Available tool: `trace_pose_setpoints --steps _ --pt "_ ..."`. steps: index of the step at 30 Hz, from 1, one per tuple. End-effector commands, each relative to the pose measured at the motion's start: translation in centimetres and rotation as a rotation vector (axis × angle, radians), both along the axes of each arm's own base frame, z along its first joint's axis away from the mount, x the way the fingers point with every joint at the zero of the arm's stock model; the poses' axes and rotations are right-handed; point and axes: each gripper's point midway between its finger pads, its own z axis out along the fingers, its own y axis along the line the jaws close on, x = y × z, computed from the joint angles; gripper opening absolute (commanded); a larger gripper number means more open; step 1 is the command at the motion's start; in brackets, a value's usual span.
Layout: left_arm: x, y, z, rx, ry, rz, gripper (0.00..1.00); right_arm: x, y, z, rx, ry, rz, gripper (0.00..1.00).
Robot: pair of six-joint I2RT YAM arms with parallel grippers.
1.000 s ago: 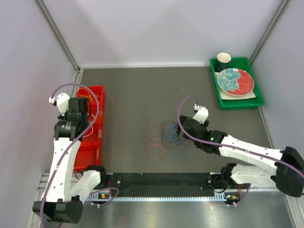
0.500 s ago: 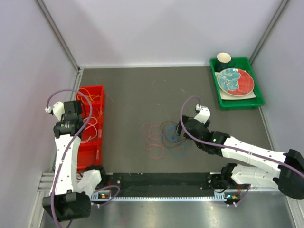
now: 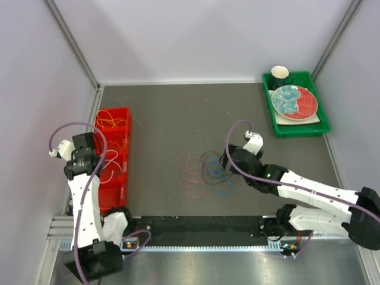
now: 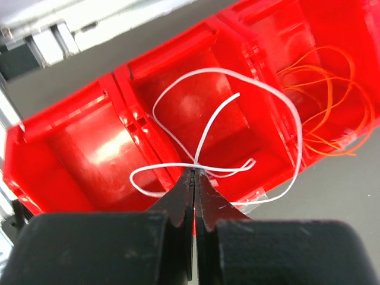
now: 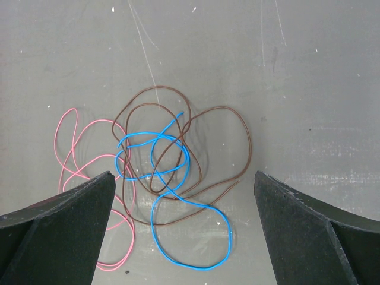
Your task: Untangle the cables
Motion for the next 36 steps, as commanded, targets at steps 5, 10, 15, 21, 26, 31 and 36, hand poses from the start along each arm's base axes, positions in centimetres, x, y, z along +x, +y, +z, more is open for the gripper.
trace_pose_setpoints --steps 5,10,15,21,26,31,36 --pt "0.0 -0.5 -2.8 -0.142 0.012 0.045 0.00 0.2 0.1 0.8 0.039 -0.024 -0.006 0.99" --pt "-0.2 -0.2 -2.5 -0.122 -0.009 0.066 0.00 0.2 0.2 0.9 0.042 -0.026 -0.005 0.99" --pt "-0.3 0.2 -2.5 -0.112 0.011 0.077 0.00 0.2 0.2 0.9 0.044 -0.028 -0.005 0.99" --pt "0.8 1.7 -1.0 -0.068 -0.005 0.127 0.00 0.2 0.3 0.7 0.038 -0.021 -0.002 0.99" --pt "2.5 2.7 -1.5 -0.111 -0.067 0.163 0.00 0.4 0.5 0.8 0.029 -0.016 -0.001 0.99" --pt "3.0 4.1 -3.4 -0.174 -0.057 0.240 0.00 0.4 0.6 0.7 0.030 -0.016 0.001 0.99" --pt "3.9 4.8 -5.3 -0.197 -0.104 0.278 0.00 0.5 0.8 0.6 0.019 -0.009 0.007 0.99"
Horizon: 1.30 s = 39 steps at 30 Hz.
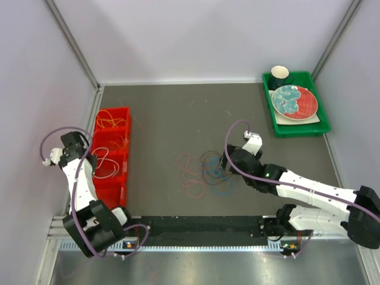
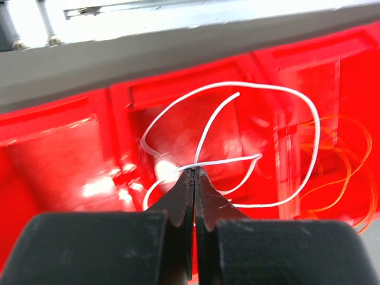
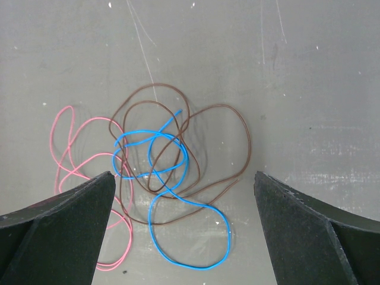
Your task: Untangle the cables
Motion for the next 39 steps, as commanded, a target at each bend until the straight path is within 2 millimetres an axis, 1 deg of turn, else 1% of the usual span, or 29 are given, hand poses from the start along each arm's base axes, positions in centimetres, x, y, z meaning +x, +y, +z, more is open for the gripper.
trace_pose_setpoints --steps 1,3,6,7,9,13,14,16,17,18,19,20,21,23,24,25,27,29,31,33,34,35,37,38,39 --pt "2.0 0.6 -0.9 -0.004 -0.112 0.037 0.00 0.6 0.8 0.7 0.021 -0.013 0.004 0.99" --pt "2.1 0.5 -1.8 -0.012 -0.132 0.058 0.00 0.6 0.9 0.7 0.020 -0.012 0.006 0.99" --pt "3.0 0.1 -2.6 -0.037 -0.163 0.031 0.00 0.7 1.0 0.7 0.018 -0.010 0.006 0.99" --pt "3.6 0.1 -2.5 -0.042 -0.189 0.020 0.00 0.7 1.1 0.7 0.019 -0.010 0.009 0.99" --pt "4.4 -0.1 -2.4 -0.066 -0.205 0.007 0.00 0.7 1.1 0.7 0.015 -0.008 0.010 0.99" --pt "5.0 -0.1 -1.8 -0.063 -0.223 -0.010 0.00 0.7 1.1 0.6 0.011 -0.005 0.012 0.99" --pt "4.6 -0.2 -1.8 -0.061 -0.205 -0.018 0.00 0.7 1.1 0.6 0.010 -0.006 0.011 0.99" --pt "3.9 -0.2 -1.2 -0.041 -0.198 -0.017 0.00 0.8 1.2 0.6 0.012 -0.006 0.010 0.99" --pt "3.3 -0.5 -1.2 -0.043 -0.179 -0.021 0.00 0.8 1.2 0.7 0.012 -0.006 0.008 0.99" --pt "2.9 -0.7 -0.7 -0.035 -0.194 -0.027 0.00 0.8 1.2 0.6 0.011 -0.005 0.008 0.99" --pt "2.5 -1.0 -0.6 -0.033 -0.196 -0.030 0.00 0.8 1.1 0.5 0.007 -0.004 0.009 0.99" --pt "1.6 -1.5 -0.9 -0.041 -0.175 -0.028 0.00 0.8 1.2 0.6 0.008 -0.005 0.009 0.99" --pt "1.2 -1.5 0.2 -0.011 -0.205 -0.024 0.00 0.8 1.2 0.6 0.008 -0.005 0.009 0.99" --pt "0.4 -1.5 1.0 0.023 -0.223 -0.030 0.00 0.8 1.2 0.6 0.008 -0.003 0.010 0.99" --pt "-0.5 -2.1 1.4 0.020 -0.210 -0.026 0.00 0.8 1.2 0.5 0.005 -0.001 0.012 0.99" --pt "-0.8 -2.2 1.5 0.018 -0.198 -0.023 0.00 0.8 1.2 0.5 0.004 -0.001 0.011 0.99" --pt "-1.5 -3.0 0.7 -0.010 -0.175 -0.036 0.00 0.8 1.2 0.5 0.005 -0.001 0.012 0.99" --pt "-1.8 -3.3 0.1 -0.018 -0.165 -0.041 0.01 0.8 1.3 0.5 0.003 0.002 0.013 0.99" --pt "-2.1 -3.3 0.0 -0.018 -0.153 -0.041 0.03 0.7 1.2 0.5 -0.002 0.004 0.014 0.99" --pt "-2.0 -3.2 1.0 -0.005 -0.167 -0.045 0.04 0.6 1.1 0.6 0.002 0.004 0.014 0.99" --pt "-2.3 -3.4 1.3 -0.007 -0.158 -0.051 0.05 0.6 1.0 0.6 0.003 0.002 0.011 0.99" --pt "-1.9 -3.2 2.8 0.006 -0.181 -0.051 0.05 0.6 1.0 0.7 0.011 -0.002 0.011 0.99" --pt "-2.2 -3.3 3.4 -0.003 -0.166 -0.048 0.06 0.5 0.9 0.6 0.010 -0.001 0.009 0.99" --pt "-2.0 -3.3 3.9 -0.008 -0.169 -0.050 0.08 0.5 0.9 0.6 0.011 0.000 0.009 0.99" --pt "-1.9 -3.5 4.0 -0.013 -0.169 -0.056 0.23 0.5 0.9 0.6 0.011 0.000 0.009 0.99"
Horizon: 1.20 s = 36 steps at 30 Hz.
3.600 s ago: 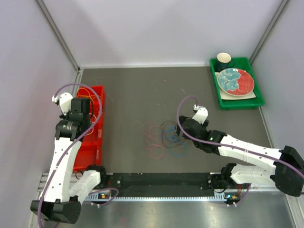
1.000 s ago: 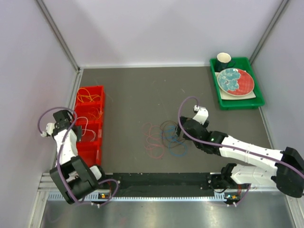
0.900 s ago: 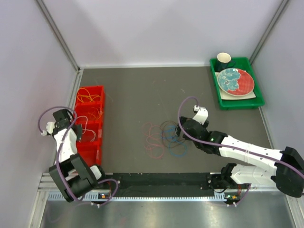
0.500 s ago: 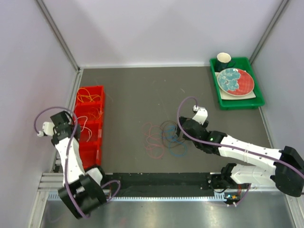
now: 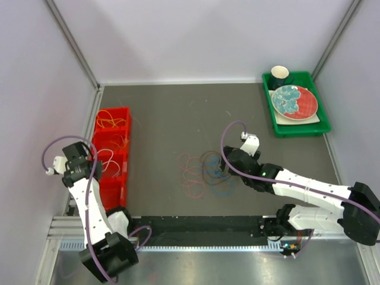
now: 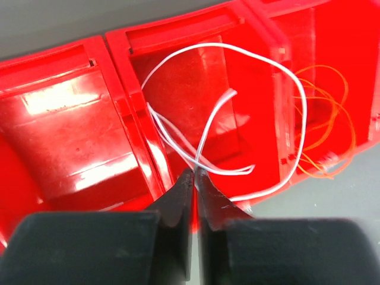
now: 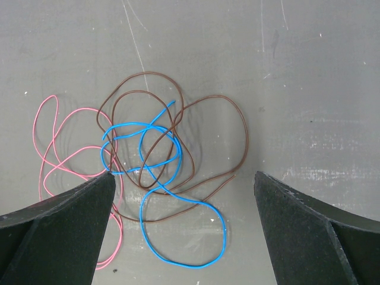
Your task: Untangle the cables
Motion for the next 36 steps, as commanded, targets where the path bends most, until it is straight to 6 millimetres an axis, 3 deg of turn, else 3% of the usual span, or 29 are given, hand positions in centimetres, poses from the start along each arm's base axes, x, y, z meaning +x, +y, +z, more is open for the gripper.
trace_pose_setpoints --steps 1,4,7,15,26,29,30,32,33,35,36 --pt "0.4 0.1 2.9 0.021 -0.026 -0.019 0.30 0.7 0.8 2.2 0.055 -0.042 -0.008 0.99" --pt "0.7 -0.2 3.3 0.017 -0.052 -0.037 0.62 0.7 0.8 2.2 0.052 -0.043 -0.004 0.99" --pt "0.9 -0.2 3.8 0.016 -0.059 -0.044 0.72 0.7 0.7 2.2 0.051 -0.042 -0.006 0.99" --pt "3.5 0.0 4.1 0.054 -0.113 -0.159 0.66 0.8 0.8 2.2 0.050 -0.042 -0.004 0.99" --pt "7.2 -3.3 7.3 0.084 -0.257 -0.420 0.66 1.0 1.0 2.0 0.035 -0.034 -0.007 0.99" --pt "8.7 -5.2 9.4 0.153 -0.300 -0.500 0.68 1.1 1.1 2.0 0.036 -0.036 -0.010 0.99" --pt "9.5 -7.6 10.3 0.164 -0.321 -0.579 0.69 1.1 1.1 2.0 0.034 -0.036 -0.011 0.99" --pt "10.3 -8.7 11.1 0.224 -0.311 -0.601 0.69 1.2 1.1 2.1 0.035 -0.039 -0.015 0.99" --pt "11.1 -11.0 11.2 0.220 -0.315 -0.678 0.71 1.2 1.1 2.0 0.032 -0.036 -0.015 0.99" --pt "12.2 -15.3 11.2 0.229 -0.308 -0.818 0.81 1.3 1.1 2.0 0.026 -0.036 -0.014 0.99" --pt "12.5 -16.8 11.1 0.244 -0.304 -0.875 0.99 1.3 1.2 1.9 0.024 -0.033 -0.013 0.99"
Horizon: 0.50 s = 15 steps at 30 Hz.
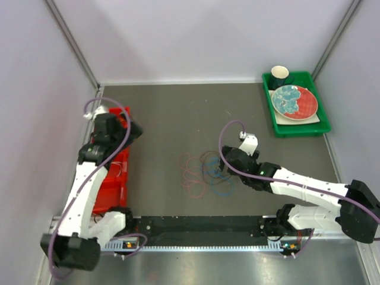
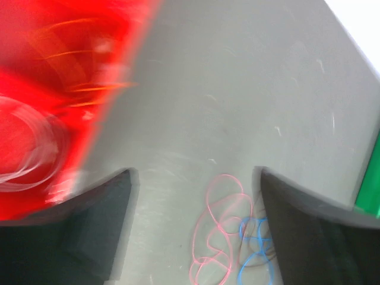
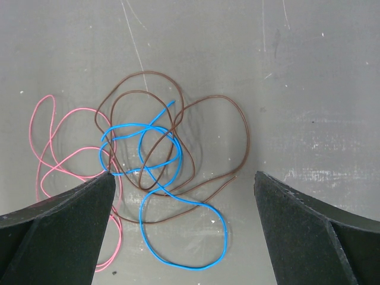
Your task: Untangle the cables
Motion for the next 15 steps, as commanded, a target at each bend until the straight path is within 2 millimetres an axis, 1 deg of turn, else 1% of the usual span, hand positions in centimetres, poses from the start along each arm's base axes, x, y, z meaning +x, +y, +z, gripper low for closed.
trace_pose_setpoints --steps 1,2,3,4,5,6,7,9,10,11,12,13,15 --pt "2.8 -7.1 2.8 0.136 -0.084 -0.228 0.99 1.1 1.0 2.1 0.032 -0.038 -0.012 0.99" --pt "3.1 -8.7 1.3 0.164 -0.029 -0.287 0.99 1.2 1.0 2.1 0.028 -0.038 -0.014 0.99" --pt "3.1 -10.2 0.8 0.185 -0.011 -0.350 0.96 1.1 1.0 2.0 0.024 -0.035 -0.012 0.99" --pt "2.6 -12.4 0.6 0.215 -0.002 -0.441 0.94 1.2 1.0 2.1 0.025 -0.036 -0.012 0.99" --pt "2.4 -13.0 -1.2 0.239 0.057 -0.472 0.91 1.2 1.0 2.0 0.023 -0.033 -0.013 0.99" --pt "2.1 -13.6 -1.9 0.250 0.074 -0.496 0.88 1.2 1.0 2.0 0.022 -0.035 -0.015 0.99" --pt "1.4 -14.0 -3.3 0.262 0.106 -0.523 0.86 1.2 1.0 2.0 0.022 -0.035 -0.015 0.99" --pt "0.8 -15.0 -3.9 0.229 0.087 -0.569 0.85 1.3 1.0 2.0 0.023 -0.036 -0.019 0.99" --pt "-0.2 -15.3 -5.4 0.220 0.110 -0.597 0.84 1.3 0.9 2.0 0.022 -0.037 -0.020 0.99" --pt "-0.7 -15.6 -5.4 0.206 0.096 -0.613 0.84 1.3 0.9 2.1 0.023 -0.038 -0.020 0.99" --pt "-1.1 -16.4 -5.4 0.181 0.082 -0.639 0.82 1.3 1.0 2.1 0.026 -0.038 -0.020 0.99" --pt "-1.9 -16.8 -6.2 0.180 0.096 -0.663 0.80 1.2 1.0 2.0 0.025 -0.037 -0.018 0.99" --pt "-2.6 -17.1 -6.6 0.182 0.099 -0.677 0.77 1.3 0.9 2.0 0.023 -0.038 -0.020 0.99"
